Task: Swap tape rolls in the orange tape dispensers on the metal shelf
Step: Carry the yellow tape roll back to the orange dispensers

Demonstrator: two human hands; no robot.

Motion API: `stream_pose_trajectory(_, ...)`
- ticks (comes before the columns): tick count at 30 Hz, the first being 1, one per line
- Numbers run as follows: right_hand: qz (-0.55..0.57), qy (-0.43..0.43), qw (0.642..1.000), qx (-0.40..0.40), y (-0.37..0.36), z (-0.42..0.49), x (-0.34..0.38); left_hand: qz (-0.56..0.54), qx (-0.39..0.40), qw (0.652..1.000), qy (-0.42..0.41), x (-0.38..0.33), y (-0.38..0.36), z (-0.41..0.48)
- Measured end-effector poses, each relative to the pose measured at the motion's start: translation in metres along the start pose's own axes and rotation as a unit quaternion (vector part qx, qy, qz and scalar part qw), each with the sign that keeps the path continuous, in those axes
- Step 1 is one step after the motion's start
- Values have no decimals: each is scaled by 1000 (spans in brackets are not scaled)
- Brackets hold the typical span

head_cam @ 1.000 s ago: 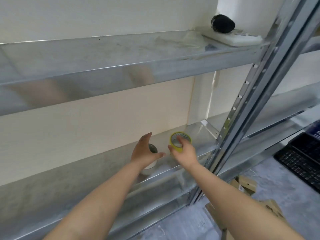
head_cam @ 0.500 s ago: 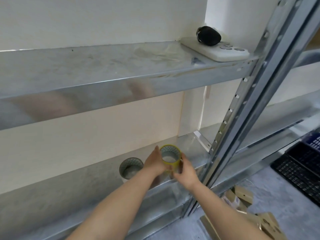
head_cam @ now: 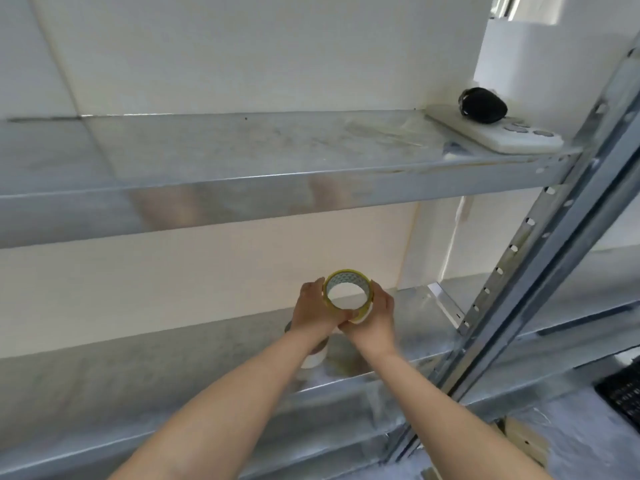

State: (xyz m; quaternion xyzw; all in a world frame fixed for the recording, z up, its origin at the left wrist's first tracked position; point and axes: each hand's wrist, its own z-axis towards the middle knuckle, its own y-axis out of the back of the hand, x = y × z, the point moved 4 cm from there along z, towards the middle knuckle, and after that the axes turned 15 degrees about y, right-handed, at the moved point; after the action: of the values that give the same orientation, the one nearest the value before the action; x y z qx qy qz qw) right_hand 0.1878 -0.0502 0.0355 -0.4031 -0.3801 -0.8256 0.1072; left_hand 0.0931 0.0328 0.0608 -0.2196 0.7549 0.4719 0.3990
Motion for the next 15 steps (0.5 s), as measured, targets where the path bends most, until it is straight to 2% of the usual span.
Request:
stream_pose_trajectory(5, 25, 29, 997, 67, -74, -9, 65, -44, -58, 996, 43, 55, 89, -10)
stream_pose_trajectory(15, 117, 80, 982, 127, -196, -55, 194, -63, -163, 980, 96, 157, 240, -45)
